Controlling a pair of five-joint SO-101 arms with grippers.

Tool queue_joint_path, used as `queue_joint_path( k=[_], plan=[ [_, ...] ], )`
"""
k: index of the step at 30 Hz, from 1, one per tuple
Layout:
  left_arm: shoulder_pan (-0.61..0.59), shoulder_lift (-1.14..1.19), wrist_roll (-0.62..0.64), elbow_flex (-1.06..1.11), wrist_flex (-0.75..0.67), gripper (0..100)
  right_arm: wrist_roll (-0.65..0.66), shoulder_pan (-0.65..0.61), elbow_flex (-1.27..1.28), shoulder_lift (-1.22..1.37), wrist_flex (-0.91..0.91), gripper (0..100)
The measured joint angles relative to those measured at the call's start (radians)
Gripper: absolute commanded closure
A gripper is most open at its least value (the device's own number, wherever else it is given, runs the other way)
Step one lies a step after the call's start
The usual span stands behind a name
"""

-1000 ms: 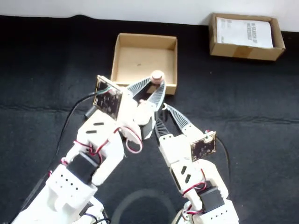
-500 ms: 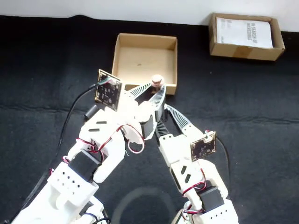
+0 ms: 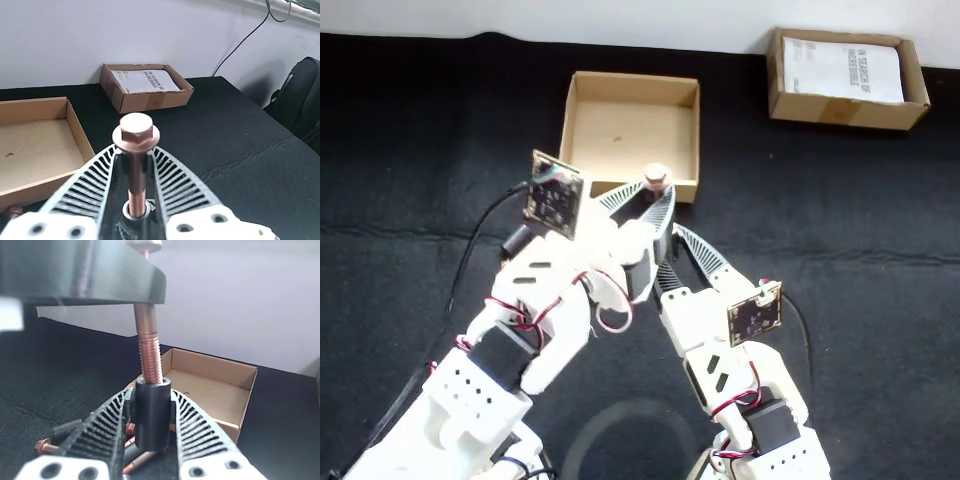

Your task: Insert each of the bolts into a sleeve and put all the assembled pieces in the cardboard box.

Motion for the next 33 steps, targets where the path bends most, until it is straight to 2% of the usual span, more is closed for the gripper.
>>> queue_joint_path(
  k=[6,19,21,26,33],
  plan=[
    [0.037,0.002,0.0,0.048,0.02,99,0.0,0.003,0.0,0.002,0.002,99.2],
    [0.002,-0.005,0.002,0.181,0.025,99,0.002,-0.002,0.0,0.003,0.002,99.2],
    [0.002,0.0,0.002,0.183,0.025,95,0.003,-0.003,0.002,0.003,0.002,99.2],
    [-0.005,0.0,0.0,0.183,0.044,72,0.003,-0.002,0.002,0.003,0.002,99.2],
    [-0.009,-0.009,0.006,0.1,0.301,71,0.0,0.003,0.002,0.003,0.003,99.2]
  ],
)
